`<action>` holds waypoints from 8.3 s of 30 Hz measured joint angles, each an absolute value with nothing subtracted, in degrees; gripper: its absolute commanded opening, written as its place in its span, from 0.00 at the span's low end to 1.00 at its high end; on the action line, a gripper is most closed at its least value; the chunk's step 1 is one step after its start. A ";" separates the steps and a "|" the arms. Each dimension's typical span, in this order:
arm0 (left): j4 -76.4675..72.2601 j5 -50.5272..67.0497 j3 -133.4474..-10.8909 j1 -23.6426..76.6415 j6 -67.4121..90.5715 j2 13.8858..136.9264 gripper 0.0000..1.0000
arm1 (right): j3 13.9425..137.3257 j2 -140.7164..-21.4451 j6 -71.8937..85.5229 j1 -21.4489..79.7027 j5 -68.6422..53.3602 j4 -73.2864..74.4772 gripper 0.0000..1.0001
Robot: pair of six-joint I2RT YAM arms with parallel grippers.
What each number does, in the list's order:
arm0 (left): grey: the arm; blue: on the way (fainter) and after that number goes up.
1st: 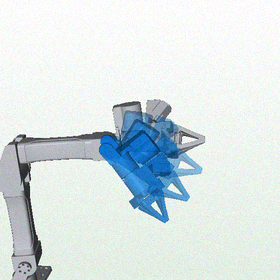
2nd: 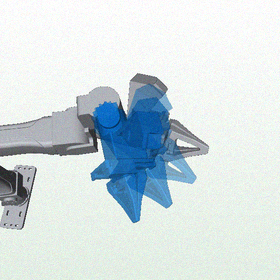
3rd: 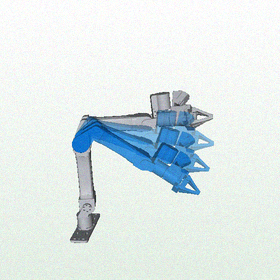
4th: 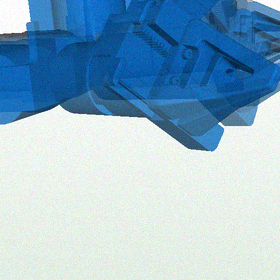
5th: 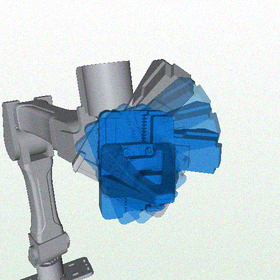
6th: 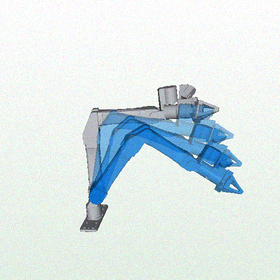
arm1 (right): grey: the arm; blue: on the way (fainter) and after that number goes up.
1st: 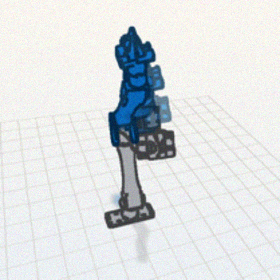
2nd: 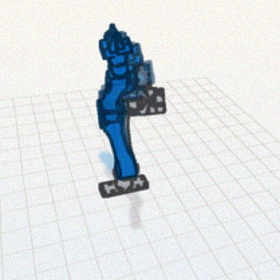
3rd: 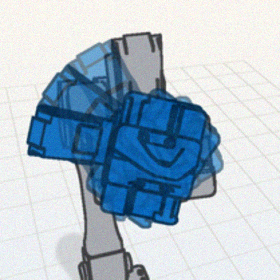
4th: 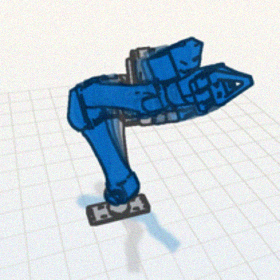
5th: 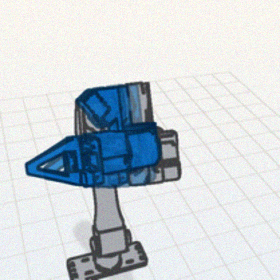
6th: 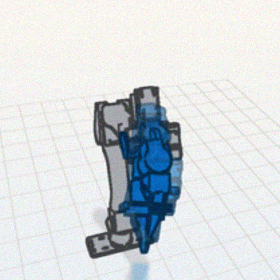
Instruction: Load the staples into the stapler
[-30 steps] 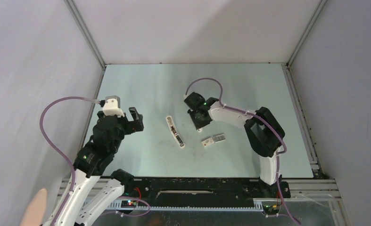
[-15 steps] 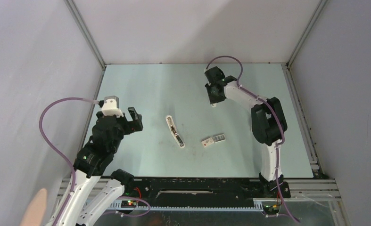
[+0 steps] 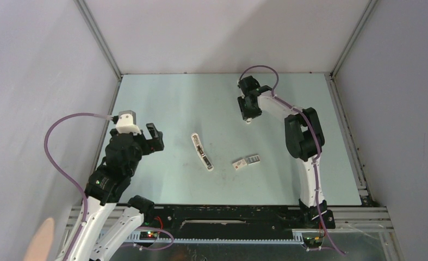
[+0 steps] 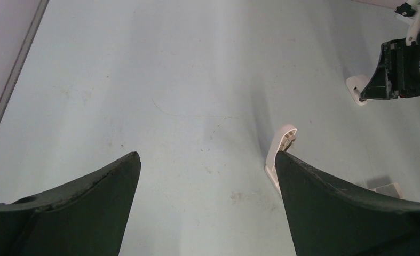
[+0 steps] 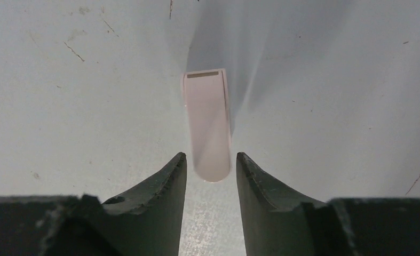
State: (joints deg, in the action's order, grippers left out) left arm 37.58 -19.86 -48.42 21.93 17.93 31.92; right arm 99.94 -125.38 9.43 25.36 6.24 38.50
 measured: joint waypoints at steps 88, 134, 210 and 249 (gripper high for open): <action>37.15 -17.78 -47.22 21.45 17.89 32.75 1.00 | 58.08 -95.70 21.47 39.66 4.82 33.56 0.33; 37.17 -17.87 -47.22 21.34 17.89 33.01 1.00 | 58.24 -95.59 23.62 46.37 20.49 39.09 0.35; 37.19 -19.31 -47.22 21.26 17.89 32.93 1.00 | 63.75 -94.70 22.94 56.45 8.91 15.84 0.12; 37.19 -19.77 -47.22 20.53 17.91 32.45 1.00 | 67.13 -107.87 21.34 60.93 13.85 5.04 0.09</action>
